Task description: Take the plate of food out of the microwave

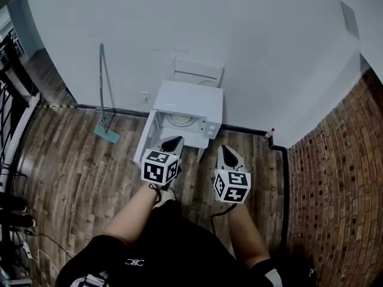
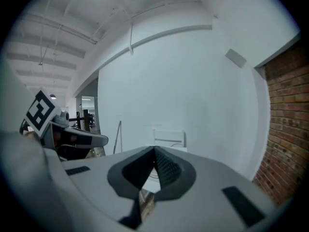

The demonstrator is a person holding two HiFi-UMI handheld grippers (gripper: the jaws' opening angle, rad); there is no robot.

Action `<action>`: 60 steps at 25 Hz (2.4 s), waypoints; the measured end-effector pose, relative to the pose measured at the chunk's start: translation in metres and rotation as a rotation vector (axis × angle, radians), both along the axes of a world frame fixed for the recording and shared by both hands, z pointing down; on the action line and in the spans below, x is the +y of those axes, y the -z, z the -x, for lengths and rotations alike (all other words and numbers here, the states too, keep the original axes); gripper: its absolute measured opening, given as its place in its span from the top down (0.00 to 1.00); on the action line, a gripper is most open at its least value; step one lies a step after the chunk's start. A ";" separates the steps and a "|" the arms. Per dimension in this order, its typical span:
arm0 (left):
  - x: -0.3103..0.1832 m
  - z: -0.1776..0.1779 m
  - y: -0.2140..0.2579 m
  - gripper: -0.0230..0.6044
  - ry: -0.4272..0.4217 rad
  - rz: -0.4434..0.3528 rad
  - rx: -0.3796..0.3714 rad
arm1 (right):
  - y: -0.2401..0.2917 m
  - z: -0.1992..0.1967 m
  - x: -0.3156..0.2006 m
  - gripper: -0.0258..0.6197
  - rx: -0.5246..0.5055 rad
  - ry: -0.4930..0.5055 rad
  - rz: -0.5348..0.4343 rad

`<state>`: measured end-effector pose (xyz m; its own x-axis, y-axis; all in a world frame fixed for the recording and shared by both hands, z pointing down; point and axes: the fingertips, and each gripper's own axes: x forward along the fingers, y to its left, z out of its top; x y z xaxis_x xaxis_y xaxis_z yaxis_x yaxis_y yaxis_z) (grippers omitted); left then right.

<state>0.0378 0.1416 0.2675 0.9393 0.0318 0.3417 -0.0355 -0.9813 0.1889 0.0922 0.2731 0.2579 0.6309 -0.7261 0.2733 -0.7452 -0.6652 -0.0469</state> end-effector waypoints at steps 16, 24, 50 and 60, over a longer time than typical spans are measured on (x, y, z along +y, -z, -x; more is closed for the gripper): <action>-0.061 -0.091 -0.034 0.96 0.034 0.050 -0.013 | -0.017 -0.092 -0.064 0.94 0.019 0.060 0.089; -0.127 -0.143 -0.041 0.96 0.089 0.090 -0.004 | -0.020 -0.146 -0.137 0.94 0.029 0.128 0.127; -0.199 -0.119 -0.193 0.96 0.518 0.455 -0.145 | -0.131 -0.171 -0.270 0.94 -0.016 0.607 0.423; -0.193 -0.116 -0.282 0.96 0.714 0.620 -0.169 | -0.196 -0.177 -0.283 0.94 -0.047 0.798 0.553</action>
